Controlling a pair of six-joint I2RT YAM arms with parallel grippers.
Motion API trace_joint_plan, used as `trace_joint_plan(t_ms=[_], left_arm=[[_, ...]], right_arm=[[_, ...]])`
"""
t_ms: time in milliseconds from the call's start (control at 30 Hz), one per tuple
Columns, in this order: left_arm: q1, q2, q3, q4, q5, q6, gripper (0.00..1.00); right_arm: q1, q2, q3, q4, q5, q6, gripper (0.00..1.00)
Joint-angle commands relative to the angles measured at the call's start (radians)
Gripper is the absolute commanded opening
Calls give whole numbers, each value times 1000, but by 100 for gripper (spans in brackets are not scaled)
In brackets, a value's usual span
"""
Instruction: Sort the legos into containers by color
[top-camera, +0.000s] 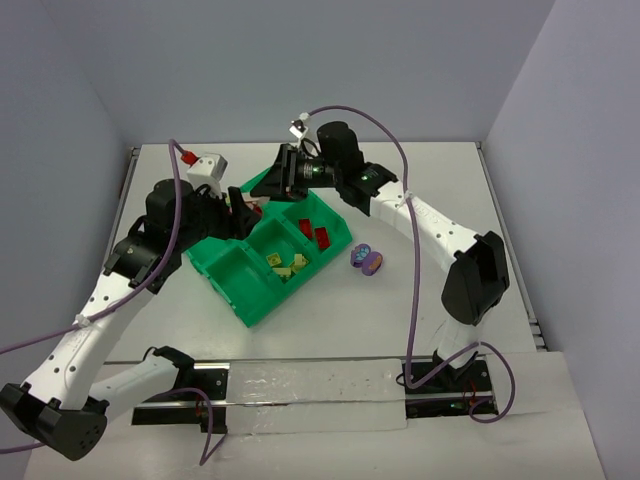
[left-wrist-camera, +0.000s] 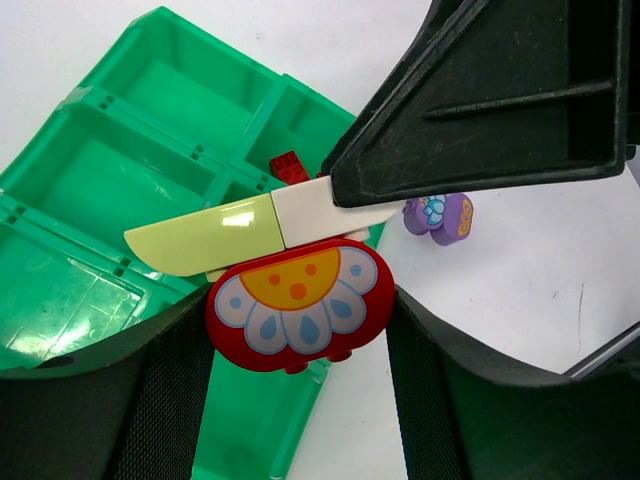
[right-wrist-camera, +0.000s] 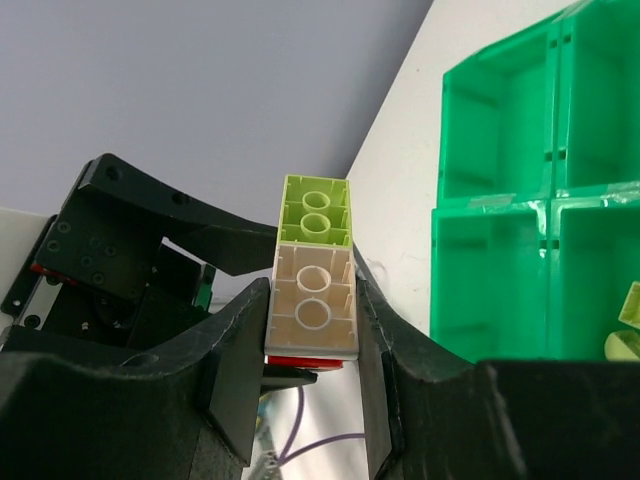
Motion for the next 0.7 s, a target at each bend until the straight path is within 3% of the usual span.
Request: trace_joint_plan(t_ms=[0,400,667], left_arm=[[8,-30,-22,17,-31,18,0],[12,-12,-25,10,-47,12,0],[19,19,-26,14,-79,-18,0]], right_arm=[[-72,-87,-81,141,15,69,0],[-129,-91,-119,133,33,60,0],[-120,46,73,-126,332,-144,0]])
